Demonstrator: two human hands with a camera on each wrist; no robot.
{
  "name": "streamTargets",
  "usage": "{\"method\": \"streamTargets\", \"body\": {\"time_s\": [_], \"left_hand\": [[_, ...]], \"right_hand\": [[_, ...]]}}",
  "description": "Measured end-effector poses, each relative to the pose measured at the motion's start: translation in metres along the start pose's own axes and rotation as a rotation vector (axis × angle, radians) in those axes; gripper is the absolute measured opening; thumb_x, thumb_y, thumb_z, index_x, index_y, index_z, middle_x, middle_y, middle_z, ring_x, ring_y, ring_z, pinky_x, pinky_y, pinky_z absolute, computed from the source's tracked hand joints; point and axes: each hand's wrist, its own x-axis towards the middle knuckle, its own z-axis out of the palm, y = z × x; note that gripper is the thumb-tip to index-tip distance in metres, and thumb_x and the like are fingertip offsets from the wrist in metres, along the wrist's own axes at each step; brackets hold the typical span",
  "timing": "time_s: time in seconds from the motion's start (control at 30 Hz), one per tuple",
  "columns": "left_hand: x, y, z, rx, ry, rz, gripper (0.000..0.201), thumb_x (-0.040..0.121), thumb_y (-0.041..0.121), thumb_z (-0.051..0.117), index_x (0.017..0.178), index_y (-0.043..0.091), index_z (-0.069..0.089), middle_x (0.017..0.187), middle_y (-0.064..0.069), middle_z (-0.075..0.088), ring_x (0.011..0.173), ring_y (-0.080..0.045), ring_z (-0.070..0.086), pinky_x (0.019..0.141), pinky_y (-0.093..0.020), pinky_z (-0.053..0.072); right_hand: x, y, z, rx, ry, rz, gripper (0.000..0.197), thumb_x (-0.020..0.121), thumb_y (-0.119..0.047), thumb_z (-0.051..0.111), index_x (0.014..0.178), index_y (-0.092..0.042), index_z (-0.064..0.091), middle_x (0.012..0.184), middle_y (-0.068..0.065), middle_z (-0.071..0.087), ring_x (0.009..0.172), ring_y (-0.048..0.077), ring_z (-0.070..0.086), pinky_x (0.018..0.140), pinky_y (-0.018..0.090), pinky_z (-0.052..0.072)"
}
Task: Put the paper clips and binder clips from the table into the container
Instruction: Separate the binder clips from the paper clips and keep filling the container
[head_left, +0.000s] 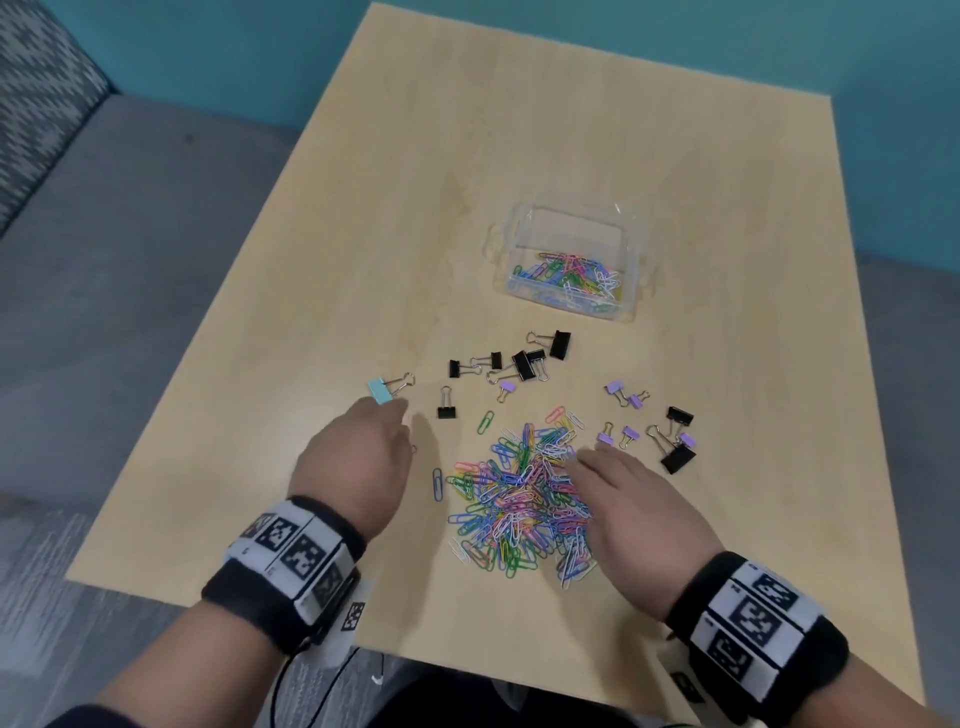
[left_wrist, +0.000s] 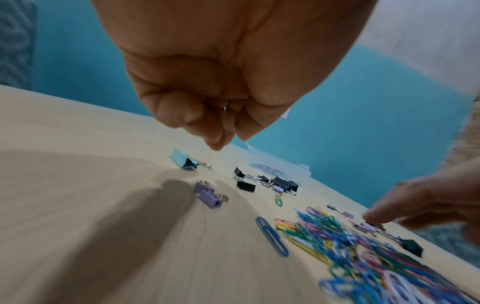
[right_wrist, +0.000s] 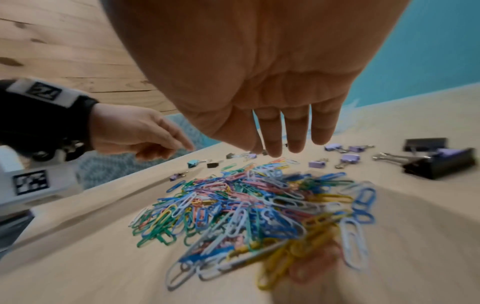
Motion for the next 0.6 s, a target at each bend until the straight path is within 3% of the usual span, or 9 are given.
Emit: {"method": "streamTargets", "body": {"time_s": [0.1, 0.2, 0.3, 0.47, 0.6], "left_hand": [[-0.035, -0.003, 0.012, -0.011, 0.031, 0.188, 0.028, 0.085, 0.025, 0.043, 0.102, 0.014, 0.062, 0.098, -0.006, 0.057, 0.086, -0.03, 0.057, 0.069, -0.04, 0.051], [-0.061, 0.001, 0.03, 0.053, -0.013, 0.266, 0.037, 0.082, 0.018, 0.057, 0.118, 0.01, 0.054, 0.12, -0.014, 0.055, 0.107, -0.034, 0.052, 0.088, -0.04, 0.05], [-0.054, -0.004, 0.037, 0.095, -0.035, 0.202, 0.047, 0.083, 0.024, 0.044, 0.126, 0.004, 0.049, 0.13, -0.022, 0.05, 0.121, -0.037, 0.046, 0.102, -0.044, 0.042], [-0.017, -0.012, 0.036, 0.102, -0.023, 0.219, 0.053, 0.076, 0.01, 0.045, 0.126, -0.005, 0.051, 0.134, -0.027, 0.048, 0.125, -0.04, 0.045, 0.108, -0.043, 0.031], [-0.031, -0.003, 0.032, 0.081, -0.008, 0.185, 0.051, 0.081, 0.017, 0.046, 0.128, -0.004, 0.048, 0.134, -0.028, 0.046, 0.124, -0.042, 0.043, 0.105, -0.048, 0.037]], "right_hand": [[-0.014, 0.008, 0.007, 0.056, 0.003, 0.055, 0.051, 0.069, -0.015, 0.038, 0.115, -0.008, 0.06, 0.113, 0.009, 0.062, 0.105, 0.033, 0.059, 0.089, 0.04, 0.052], [-0.025, 0.006, 0.01, 0.078, 0.009, 0.081, 0.051, 0.069, -0.016, 0.035, 0.111, -0.008, 0.062, 0.109, 0.009, 0.063, 0.1, 0.032, 0.06, 0.083, 0.039, 0.054], [-0.035, 0.004, 0.015, 0.1, 0.014, 0.1, 0.055, 0.069, -0.017, 0.032, 0.114, -0.006, 0.062, 0.111, 0.011, 0.064, 0.101, 0.032, 0.06, 0.082, 0.039, 0.055], [-0.046, 0.002, 0.02, 0.119, 0.039, 0.124, 0.054, 0.067, -0.014, 0.032, 0.111, -0.006, 0.064, 0.108, 0.011, 0.064, 0.097, 0.032, 0.062, 0.082, 0.037, 0.055], [-0.052, 0.007, 0.022, 0.128, 0.063, 0.141, 0.056, 0.067, -0.016, 0.032, 0.114, -0.006, 0.061, 0.113, 0.011, 0.062, 0.102, 0.033, 0.059, 0.085, 0.036, 0.053]]}}
